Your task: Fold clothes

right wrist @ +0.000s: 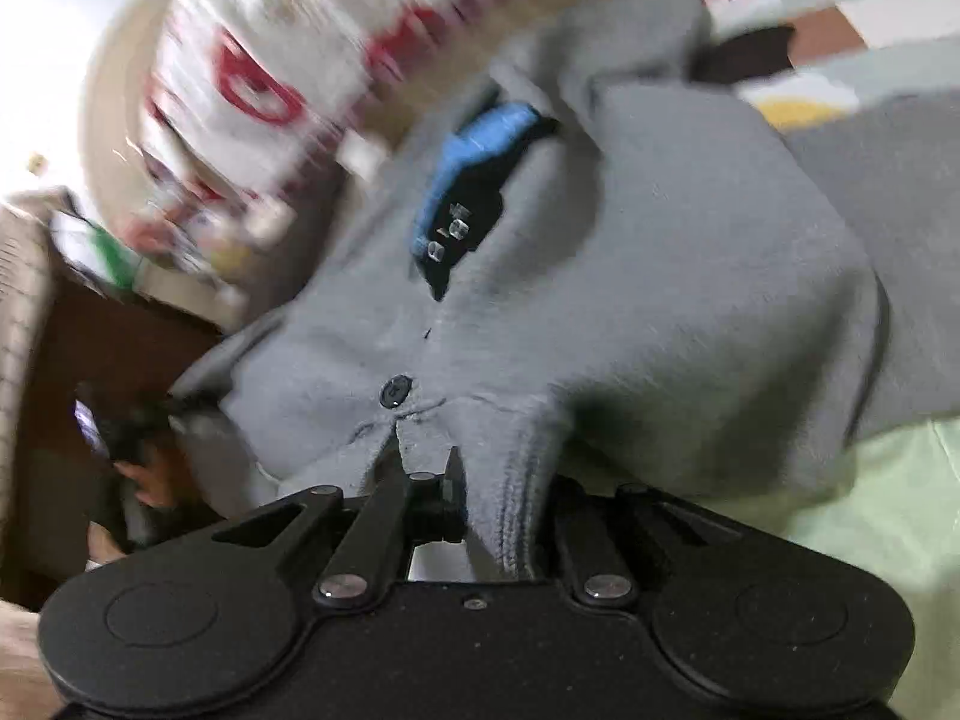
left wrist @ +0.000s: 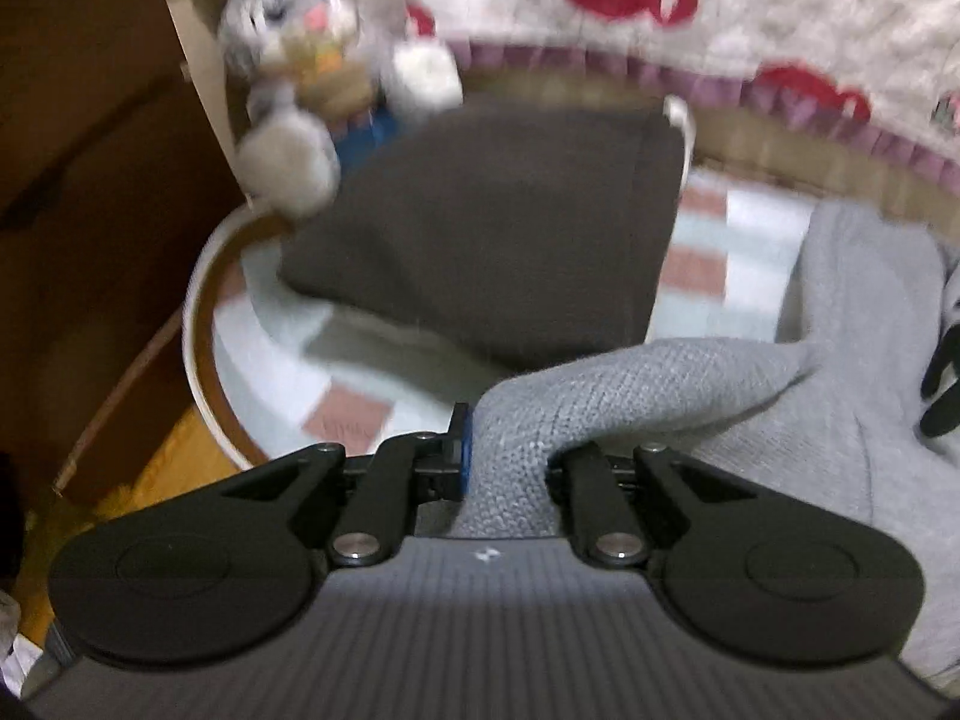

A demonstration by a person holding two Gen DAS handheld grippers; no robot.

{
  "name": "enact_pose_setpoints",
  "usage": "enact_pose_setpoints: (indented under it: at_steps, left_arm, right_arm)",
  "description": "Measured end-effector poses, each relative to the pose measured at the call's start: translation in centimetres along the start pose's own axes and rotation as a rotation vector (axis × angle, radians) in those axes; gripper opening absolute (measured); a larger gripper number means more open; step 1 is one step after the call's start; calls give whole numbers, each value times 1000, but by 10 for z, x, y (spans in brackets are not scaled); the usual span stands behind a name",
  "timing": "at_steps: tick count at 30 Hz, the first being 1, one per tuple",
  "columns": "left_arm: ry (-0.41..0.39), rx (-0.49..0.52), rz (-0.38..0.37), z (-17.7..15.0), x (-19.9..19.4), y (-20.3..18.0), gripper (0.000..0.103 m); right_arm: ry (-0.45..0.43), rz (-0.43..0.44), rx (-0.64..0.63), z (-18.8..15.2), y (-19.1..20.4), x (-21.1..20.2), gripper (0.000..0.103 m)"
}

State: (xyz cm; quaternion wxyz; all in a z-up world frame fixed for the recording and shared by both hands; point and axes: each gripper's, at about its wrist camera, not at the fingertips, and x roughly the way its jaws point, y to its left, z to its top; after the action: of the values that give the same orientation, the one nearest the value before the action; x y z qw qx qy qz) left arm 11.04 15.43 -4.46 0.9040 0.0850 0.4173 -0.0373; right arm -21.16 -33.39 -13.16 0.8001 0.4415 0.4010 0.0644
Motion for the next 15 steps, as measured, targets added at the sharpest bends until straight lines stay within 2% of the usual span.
enact_pose_setpoints:
  at_steps: [1, 3, 5, 6, 7, 9, 11, 14, 15]
  left_arm:
    - [10, -2, 11, -2, 1, 2, 10]
    - [-21, -63, -6, -3, -12, 16, 10]
    - [-34, -91, -10, -6, -19, 26, 10]
    - [-26, -86, -2, -8, -17, 28, 12]
    - [-18, -80, 6, -10, -15, 30, 17]
    - [77, 10, 23, -17, 9, 27, 25]
    - [153, 92, 52, -25, 29, 21, 25]
    - [172, 140, 90, -32, 37, 20, 28]
    - [165, 146, 113, -32, 36, 21, 36]
  right_arm:
    - [13, 36, 12, -1, 2, 5, 9]
    - [21, 109, -10, -3, 14, 5, 9]
    - [51, 135, -58, -4, 26, 2, 9]
    - [78, 100, -78, -6, 27, 3, 9]
    - [111, 44, -100, -9, 28, 6, 9]
    - [173, -66, -134, -16, 28, 15, 9]
    - [193, -108, -119, -19, 24, 20, 9]
    - [192, -160, -110, -16, 23, 20, 16]
    - [194, -195, -141, -15, 26, 17, 21]
